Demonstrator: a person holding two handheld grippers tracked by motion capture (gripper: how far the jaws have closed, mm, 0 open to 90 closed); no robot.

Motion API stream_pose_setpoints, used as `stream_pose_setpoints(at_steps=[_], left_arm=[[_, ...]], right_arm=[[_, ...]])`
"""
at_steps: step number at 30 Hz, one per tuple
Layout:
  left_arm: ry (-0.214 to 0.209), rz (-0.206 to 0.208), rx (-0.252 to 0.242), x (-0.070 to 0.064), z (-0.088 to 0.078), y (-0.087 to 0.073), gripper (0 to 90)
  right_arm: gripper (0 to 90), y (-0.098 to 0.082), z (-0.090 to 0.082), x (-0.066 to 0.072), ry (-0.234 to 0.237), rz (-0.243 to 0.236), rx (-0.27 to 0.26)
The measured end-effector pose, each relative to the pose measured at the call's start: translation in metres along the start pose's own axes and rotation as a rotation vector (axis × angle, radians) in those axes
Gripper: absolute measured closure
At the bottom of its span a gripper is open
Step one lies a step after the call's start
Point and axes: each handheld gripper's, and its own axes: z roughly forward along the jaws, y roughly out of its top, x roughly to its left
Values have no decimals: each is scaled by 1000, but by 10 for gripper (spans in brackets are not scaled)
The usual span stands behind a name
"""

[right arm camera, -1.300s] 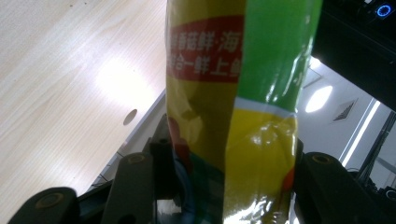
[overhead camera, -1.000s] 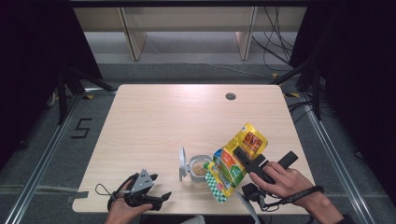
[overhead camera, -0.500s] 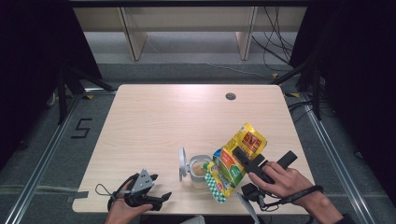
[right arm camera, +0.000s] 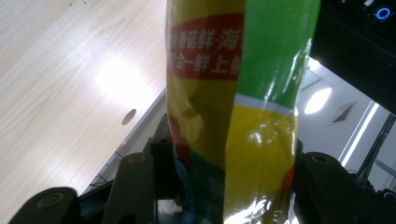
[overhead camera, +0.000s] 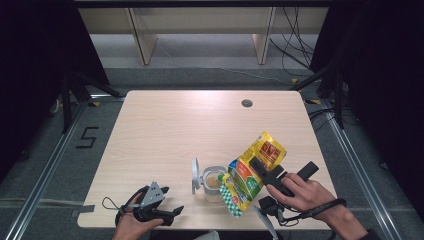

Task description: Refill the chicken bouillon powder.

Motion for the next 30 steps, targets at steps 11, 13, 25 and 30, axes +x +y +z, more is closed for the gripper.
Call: stream_pose_setpoints(at_steps=[11, 13, 25, 30], left_arm=[[6, 6, 11, 1, -1, 0, 189], [5, 6, 12, 1, -1, 0, 189], [3, -3, 7, 0, -1, 0, 189], [1, 26, 10, 2, -1, 1, 190]], right_arm=[[567, 1, 1, 0, -7, 23, -8], [567, 1, 2, 1, -10, 38, -14], [567, -2, 0, -2, 13, -12, 7], [567, 0, 1, -2, 13, -19, 8]])
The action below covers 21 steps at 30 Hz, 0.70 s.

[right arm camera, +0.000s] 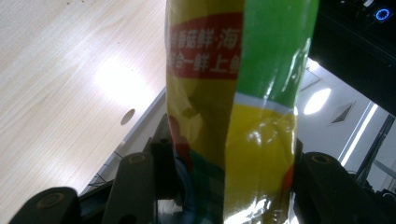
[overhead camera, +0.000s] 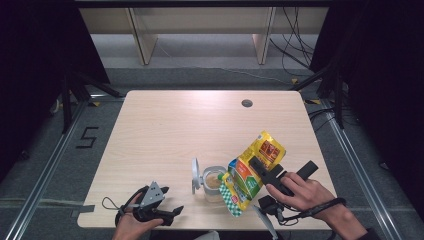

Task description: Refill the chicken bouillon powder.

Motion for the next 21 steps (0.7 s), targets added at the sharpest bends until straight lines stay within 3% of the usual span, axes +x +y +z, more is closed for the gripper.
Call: stream_pose_setpoints(at_steps=[2, 3, 10, 19, 21], left_arm=[[-5, -1, 4, 0, 0, 0, 189], [-8, -29, 4, -1, 1, -1, 189], [0, -30, -2, -2, 1, -1, 189], [-8, -29, 3, -1, 1, -1, 189], [-1, -1, 2, 0, 0, 0, 190]], right_arm=[[567, 1, 1, 0, 0, 7, -8], [567, 1, 1, 0, -1, 7, -9], [567, -1, 0, 0, -1, 5, -5], [568, -2, -1, 2, 6, 3, -3], [568, -1, -1, 1, 4, 4, -2]])
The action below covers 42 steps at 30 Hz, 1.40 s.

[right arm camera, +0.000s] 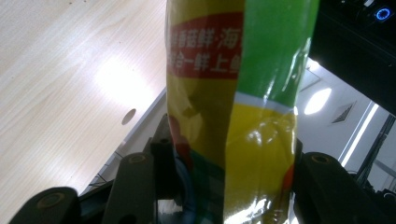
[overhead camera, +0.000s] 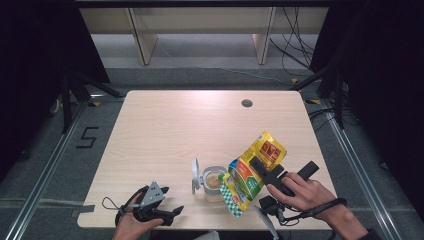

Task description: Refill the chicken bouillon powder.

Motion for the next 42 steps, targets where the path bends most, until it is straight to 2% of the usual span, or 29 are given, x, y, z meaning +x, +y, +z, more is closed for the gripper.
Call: stream_pose_setpoints(at_steps=[1, 2, 3, 4, 5, 7, 8, 9, 11, 13, 15, 16, 19, 20, 22, 27, 28, 34, 35, 36, 41, 42], left_arm=[[0, 0, 0, 0, 0, 0, 189], [2, 2, -3, 0, 0, 0, 190], [5, -25, 1, -1, 0, -1, 189], [5, -23, 1, -1, 0, 0, 190], [4, -19, 1, -1, 0, 0, 190], [5, -20, 2, -1, 0, 0, 189], [5, -7, 2, -1, 0, 0, 190], [-1, -27, -3, -2, 0, -1, 190], [-2, -26, -11, -2, 1, -1, 190], [4, -23, 2, -2, 0, 0, 190], [-8, -25, 4, -1, 0, 0, 190], [1, -26, -2, -2, 0, -1, 190], [-2, -27, -11, -2, 1, -1, 190], [-11, -24, 0, -1, 0, -1, 191], [1, -23, -9, -2, 1, -1, 191], [1, -18, -2, -1, 0, 0, 192], [1, -24, -2, -2, 0, -1, 192], [-3, -17, 0, -1, 0, -1, 192], [-10, -21, 4, -1, 0, 0, 192], [3, -18, -6, -1, 1, -1, 192], [7, -17, 5, -1, 0, 0, 193], [3, -4, -8, -1, 0, -1, 193]], right_arm=[[568, 0, 0, 0, -7, 14, -2], [568, 0, -1, -1, -5, 8, -5], [569, 0, -1, -1, -15, 13, -6], [575, 1, 0, 0, -26, 39, -15], [582, 1, 0, 0, -27, 37, -15], [584, -1, -2, -1, -6, -1, -6], [584, -1, -1, -1, -3, -1, -5], [585, 0, -1, 0, -9, 8, -1], [586, -1, -1, 0, -12, 3, -3], [586, -1, -2, 1, -4, 9, 3], [586, -2, -2, 0, -3, 3, 4], [587, -1, -2, 2, -18, 33, -4], [587, -1, -2, 2, -20, 31, -5], [590, -1, -2, 2, -20, 32, -5], [593, -1, -2, 2, -18, 34, -5], [594, -2, -1, 2, -16, 31, -7], [594, -2, -1, 1, -3, 10, 1], [602, -2, -1, 2, 4, 15, -3], [602, -2, -1, 3, -18, 44, -13], [603, -2, -1, 3, -18, 43, -12], [604, -2, -1, 4, -16, 50, -21], [605, -2, -1, 4, -16, 49, -19]])
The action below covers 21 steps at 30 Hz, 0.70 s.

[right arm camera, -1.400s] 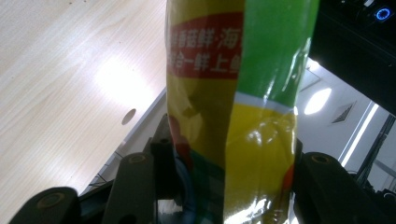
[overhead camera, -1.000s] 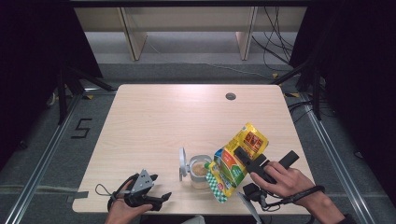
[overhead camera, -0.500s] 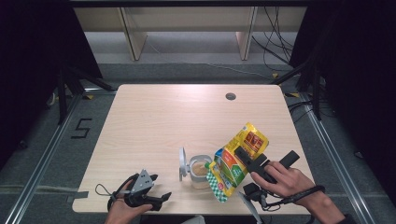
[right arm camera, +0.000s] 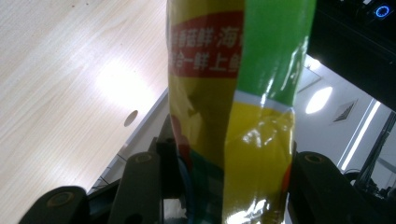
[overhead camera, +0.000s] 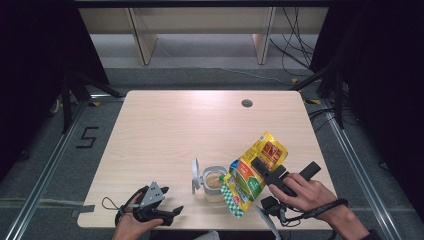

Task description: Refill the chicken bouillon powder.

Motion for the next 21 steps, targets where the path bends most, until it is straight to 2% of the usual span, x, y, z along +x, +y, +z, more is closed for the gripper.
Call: stream_pose_setpoints(at_steps=[1, 3, 4, 6, 7, 8, 9, 11, 12, 13, 17, 19, 21], left_arm=[[-3, -15, 3, -1, 0, 0, 193], [2, -13, 2, -1, 0, 0, 193], [1, -14, 2, -1, 0, 0, 193], [2, -14, 1, -1, 0, 0, 193], [3, -11, -1, -1, -1, 0, 193], [6, 13, -1, 1, -1, 1, 193], [7, 14, 8, 1, -2, 1, 193], [4, 14, 3, 1, -1, 0, 193], [4, 14, 3, 1, -1, 0, 193], [2, -11, 2, -1, 0, 0, 193], [2, -15, 1, -1, 0, 0, 193], [4, 13, 3, 1, -1, 0, 193], [7, 14, 10, 1, -1, 1, 193]], right_arm=[[605, 0, 0, 1, -3, 9, -3], [605, -1, -1, 0, -3, 2, 0], [605, 0, 0, 1, -4, 16, -5], [605, -1, -2, -1, -2, -7, 4], [605, 0, -2, -1, -2, -10, 7], [605, 0, -1, 0, -7, 15, -9], [605, 0, -3, -2, 1, -16, 4], [606, 1, -3, 0, -11, 11, -8], [606, 1, -4, 0, -7, 3, -4], [606, 0, -5, 0, -7, 1, -3], [606, 0, -7, 0, -7, 2, -4], [606, 0, -7, -1, -6, 0, -1], [606, 0, -8, -1, -11, -4, -5]])
